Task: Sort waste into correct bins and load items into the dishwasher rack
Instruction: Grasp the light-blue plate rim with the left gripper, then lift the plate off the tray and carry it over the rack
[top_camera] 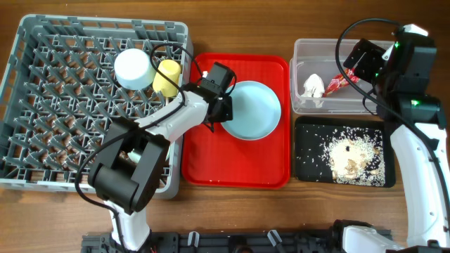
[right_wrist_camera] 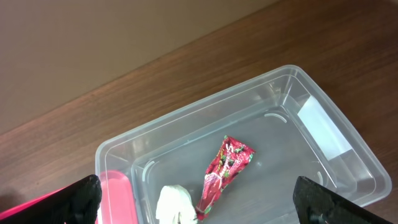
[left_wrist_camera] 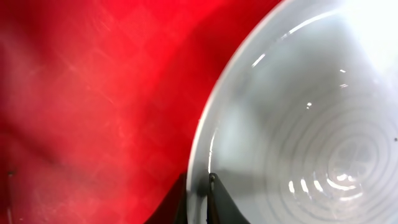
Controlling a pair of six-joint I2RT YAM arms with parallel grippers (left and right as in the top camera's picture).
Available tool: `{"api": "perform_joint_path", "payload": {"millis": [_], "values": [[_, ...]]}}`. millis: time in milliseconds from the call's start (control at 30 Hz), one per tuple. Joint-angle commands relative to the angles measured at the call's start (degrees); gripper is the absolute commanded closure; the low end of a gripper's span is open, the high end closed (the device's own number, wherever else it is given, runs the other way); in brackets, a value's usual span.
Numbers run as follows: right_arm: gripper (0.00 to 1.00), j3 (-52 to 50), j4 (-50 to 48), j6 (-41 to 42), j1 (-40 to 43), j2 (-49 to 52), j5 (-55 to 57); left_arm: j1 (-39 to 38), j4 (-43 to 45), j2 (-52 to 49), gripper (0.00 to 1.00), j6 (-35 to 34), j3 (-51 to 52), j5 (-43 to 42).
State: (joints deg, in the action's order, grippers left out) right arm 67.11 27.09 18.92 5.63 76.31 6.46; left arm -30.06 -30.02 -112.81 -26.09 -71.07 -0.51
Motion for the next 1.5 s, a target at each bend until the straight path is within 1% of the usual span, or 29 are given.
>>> {"api": "perform_joint_path", "payload": {"millis": [0, 67, 133, 167, 267, 367, 433, 500, 600, 733, 767, 867, 1033, 1100, 1333, 1467], "values": [[0.0, 0.04, -0.07, -0.85, 0.02, 0.35, -0.09, -0.09, -0.17, -0.72, 0.96, -0.11, 2.69, 4.68], [0.0, 0.04, -0.07, -0.85, 0.02, 0.35, -0.09, -0.09, 0.17, -0.55, 0.96, -0.02, 2.64, 4.85], [0.0, 0.04, -0.07, -0.85, 0.02, 0.33, -0.09, -0.02, -0.59, 1.31, 0.96, 0.44, 1.46, 8.13], [0.0, 0.04, -0.07, -0.85, 0.02, 0.33, -0.09, -0.02, -2.47, 3.5, 0.96, 0.63, 0.24, 12.48], [0.01, 0.04, -0.07, -0.85, 0.02, 0.35, -0.09, -0.09, -9.84, 16.04, 0.96, 1.64, -4.76, 31.56], [0.0, 0.04, -0.07, -0.85, 0.02, 0.35, -0.09, -0.07, -10.05, 31.61, 0.96, 12.63, -5.77, 46.84], [0.0, 0.04, -0.07, -0.87, 0.02, 0.35, -0.09, 0.68, -9.88, 38.1, 0.96, 18.45, -5.77, 55.65], [0.0, 0.04, -0.07, -0.83, 0.02, 0.35, -0.09, 2.08, -9.55, 41.11, 0.96, 23.76, -5.77, 59.76], [0.0, 0.04, -0.07, -0.85, 0.02, 0.33, -0.09, 7.89, -8.57, 41.31, 0.96, 38.8, -5.77, 63.58], [0.0, 0.04, -0.07, -0.83, 0.02, 0.35, -0.09, 13.4, -6.75, 37.62, 0.96, 52.13, -5.77, 70.79], [0.0, 0.04, -0.07, -0.83, 0.02, 0.35, -0.09, 14.32, -7.87, 36.28, 0.96, 53.68, -5.77, 71.41], [0.0, 0.04, -0.07, -0.85, 0.02, 0.35, -0.09, 14.58, -10.86, 32.04, 0.96, 54.45, -5.77, 76.13], [0.0, 0.04, -0.07, -0.83, 0.02, 0.35, -0.09, 14.43, -16.72, 24.55, 0.96, 54.12, -5.55, 79.32], [0.0, 0.04, -0.07, -0.85, 0.02, 0.35, -0.09, 13.79, -16.83, 23.39, 0.96, 54.25, -3.89, 79.76], [0.0, 0.04, -0.07, -0.83, 0.02, 0.35, -0.09, 12.57, -16.31, 22.69, 0.96, 54.42, 2.21, 79.41], [0.0, 0.04, -0.07, -0.85, 0.02, 0.35, -0.09, 9.42, -15.28, 22.69, 0.96, 53.9, 7.06, 75.69]]}}
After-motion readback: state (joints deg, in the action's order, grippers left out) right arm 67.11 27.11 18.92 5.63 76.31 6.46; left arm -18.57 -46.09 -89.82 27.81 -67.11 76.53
